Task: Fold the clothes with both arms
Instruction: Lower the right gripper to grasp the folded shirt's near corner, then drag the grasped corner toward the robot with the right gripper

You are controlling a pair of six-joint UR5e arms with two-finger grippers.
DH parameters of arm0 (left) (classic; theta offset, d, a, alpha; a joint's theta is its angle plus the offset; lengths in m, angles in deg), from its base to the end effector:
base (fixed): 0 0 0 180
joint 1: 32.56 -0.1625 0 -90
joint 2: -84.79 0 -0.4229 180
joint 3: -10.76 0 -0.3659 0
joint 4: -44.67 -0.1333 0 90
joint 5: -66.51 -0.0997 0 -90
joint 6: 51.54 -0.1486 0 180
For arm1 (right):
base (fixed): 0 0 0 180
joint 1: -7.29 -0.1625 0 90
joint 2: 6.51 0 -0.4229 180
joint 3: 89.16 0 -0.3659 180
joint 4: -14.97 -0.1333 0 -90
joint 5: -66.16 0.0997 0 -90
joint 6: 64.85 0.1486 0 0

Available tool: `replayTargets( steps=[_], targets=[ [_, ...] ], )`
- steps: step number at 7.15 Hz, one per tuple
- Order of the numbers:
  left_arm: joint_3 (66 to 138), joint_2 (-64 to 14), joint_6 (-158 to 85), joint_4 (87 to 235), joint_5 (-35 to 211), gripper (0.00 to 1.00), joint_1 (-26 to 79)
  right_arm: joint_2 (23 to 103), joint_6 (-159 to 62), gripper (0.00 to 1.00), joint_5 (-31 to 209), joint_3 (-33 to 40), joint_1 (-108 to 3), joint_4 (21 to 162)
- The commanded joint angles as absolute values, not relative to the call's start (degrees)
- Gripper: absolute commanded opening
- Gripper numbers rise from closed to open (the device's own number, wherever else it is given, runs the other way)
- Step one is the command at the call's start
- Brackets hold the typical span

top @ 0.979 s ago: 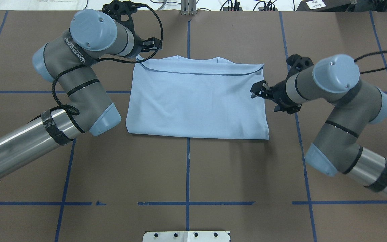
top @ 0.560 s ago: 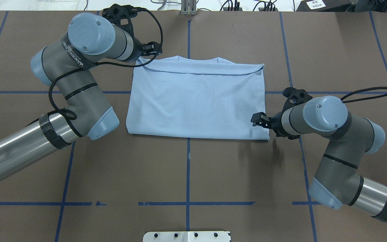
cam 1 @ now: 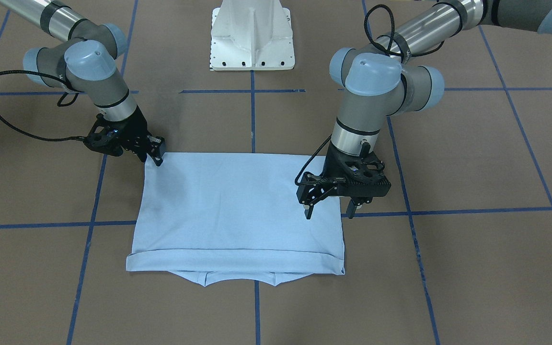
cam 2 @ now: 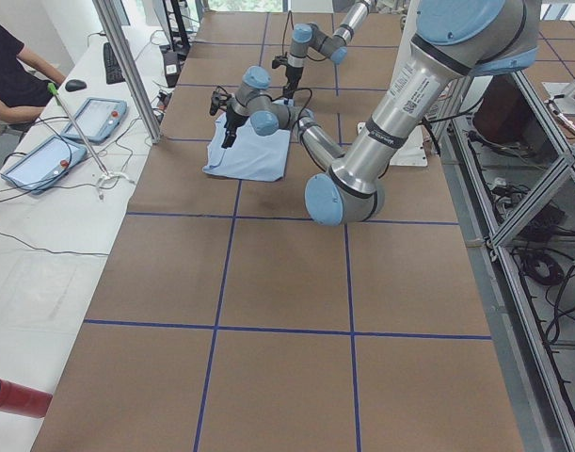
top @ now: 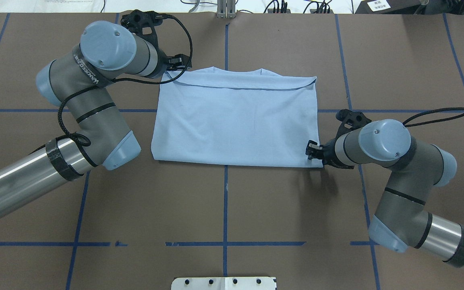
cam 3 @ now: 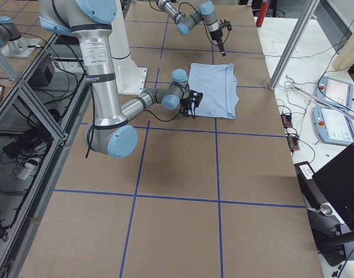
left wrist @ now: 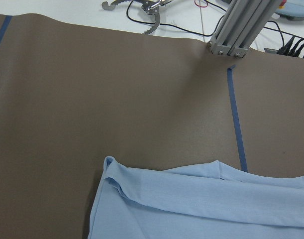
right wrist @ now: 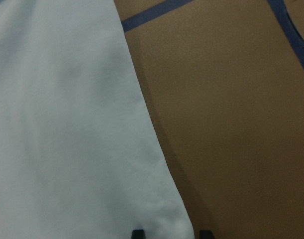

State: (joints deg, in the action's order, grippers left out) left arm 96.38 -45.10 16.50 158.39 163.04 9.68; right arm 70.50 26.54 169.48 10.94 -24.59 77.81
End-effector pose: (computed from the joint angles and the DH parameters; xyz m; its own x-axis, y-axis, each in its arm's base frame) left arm 0.4747 -0.5883 0.2643 0.5740 -0.0193 -0.8186 0.4107 0.8717 0.2674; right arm -0.4628 -0.4045 0.4469 0.5340 0.3599 0.7650 -0.3766 0.9114 -0.1659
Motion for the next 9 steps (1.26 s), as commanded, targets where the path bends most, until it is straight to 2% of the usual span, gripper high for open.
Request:
replayTargets(
  steps=[1, 3, 6, 9],
  targets=[
    [96.4, -45.1, 16.5, 158.4, 162.9, 0.99, 9.0, 70.8, 26.3, 0.0, 169.8, 11.0, -24.4, 77.8],
    [96.4, -45.1, 16.5, 158.5, 162.9, 0.99, 9.0, 72.9, 26.4, 0.0, 170.2, 15.4, -23.0, 77.8],
    [96.4, -44.9, 16.5, 158.3, 162.7, 0.99, 8.9, 92.2, 28.6, 0.0, 169.6, 34.8, -8.2, 77.7],
    [96.6, -44.1, 16.4, 158.4, 162.6, 0.99, 8.9, 93.2, 33.4, 0.0, 168.1, 37.5, 12.4, 77.6]
  ],
)
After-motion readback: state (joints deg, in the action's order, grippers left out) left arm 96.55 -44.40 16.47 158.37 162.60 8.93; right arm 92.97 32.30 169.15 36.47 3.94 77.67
